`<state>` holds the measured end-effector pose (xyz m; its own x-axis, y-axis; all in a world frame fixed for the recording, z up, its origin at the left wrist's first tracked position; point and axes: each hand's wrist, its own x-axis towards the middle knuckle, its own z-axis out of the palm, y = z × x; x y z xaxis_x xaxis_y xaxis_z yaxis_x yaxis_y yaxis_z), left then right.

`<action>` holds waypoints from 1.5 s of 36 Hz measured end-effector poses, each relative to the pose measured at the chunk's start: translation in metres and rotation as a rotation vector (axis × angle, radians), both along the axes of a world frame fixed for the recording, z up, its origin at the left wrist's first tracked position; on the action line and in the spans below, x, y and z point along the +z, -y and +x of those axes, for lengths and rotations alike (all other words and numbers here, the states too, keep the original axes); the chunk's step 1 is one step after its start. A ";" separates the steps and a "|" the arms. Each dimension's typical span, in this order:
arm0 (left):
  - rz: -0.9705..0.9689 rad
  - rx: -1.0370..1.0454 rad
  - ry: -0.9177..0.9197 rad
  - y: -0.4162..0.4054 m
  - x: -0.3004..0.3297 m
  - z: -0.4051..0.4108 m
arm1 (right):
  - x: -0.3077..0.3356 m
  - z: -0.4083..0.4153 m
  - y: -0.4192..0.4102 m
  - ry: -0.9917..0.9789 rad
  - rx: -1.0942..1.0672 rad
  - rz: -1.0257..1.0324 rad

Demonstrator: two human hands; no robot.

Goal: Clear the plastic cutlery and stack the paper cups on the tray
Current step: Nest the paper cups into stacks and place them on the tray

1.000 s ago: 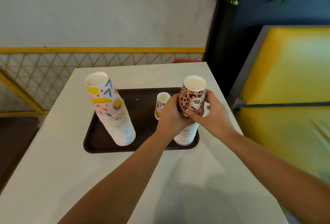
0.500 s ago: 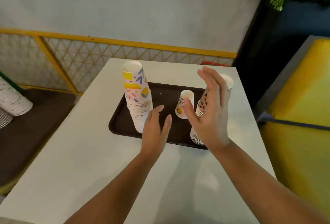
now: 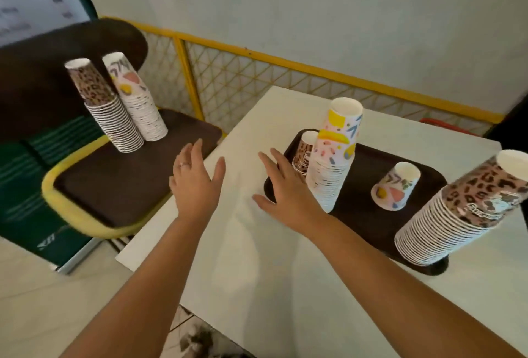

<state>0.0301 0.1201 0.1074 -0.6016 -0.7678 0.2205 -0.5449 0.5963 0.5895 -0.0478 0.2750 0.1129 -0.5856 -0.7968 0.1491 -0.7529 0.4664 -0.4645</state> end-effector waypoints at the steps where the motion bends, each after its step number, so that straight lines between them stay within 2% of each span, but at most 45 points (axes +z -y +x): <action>1: 0.018 0.008 0.018 0.011 -0.001 0.003 | -0.002 0.001 0.011 0.005 -0.005 0.038; 7: 0.086 -0.045 0.155 0.072 -0.007 0.018 | -0.010 0.008 0.075 0.005 -0.055 0.149; 21: 0.055 -0.092 0.210 0.212 -0.014 0.035 | -0.012 0.031 0.220 0.066 -0.184 0.120; 34: 0.106 0.038 -0.005 0.290 0.000 0.022 | 0.017 0.004 0.300 -0.035 -0.064 0.022; 41: 0.195 0.076 -0.065 0.335 -0.009 0.025 | 0.015 0.005 0.345 -0.022 -0.031 -0.058; 47: 0.320 0.059 -0.126 0.374 -0.014 0.016 | 0.012 0.007 0.392 0.001 -0.014 -0.144; 54: 0.375 -0.024 -0.207 0.420 -0.032 -0.004 | 0.017 0.006 0.458 0.080 -0.011 -0.328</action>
<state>0.0258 -0.3002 0.0757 -0.5931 -0.8038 0.0464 -0.3807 0.3307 0.8636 -0.0416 -0.1827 0.1303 -0.6143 -0.7075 0.3494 -0.7034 0.2905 -0.6487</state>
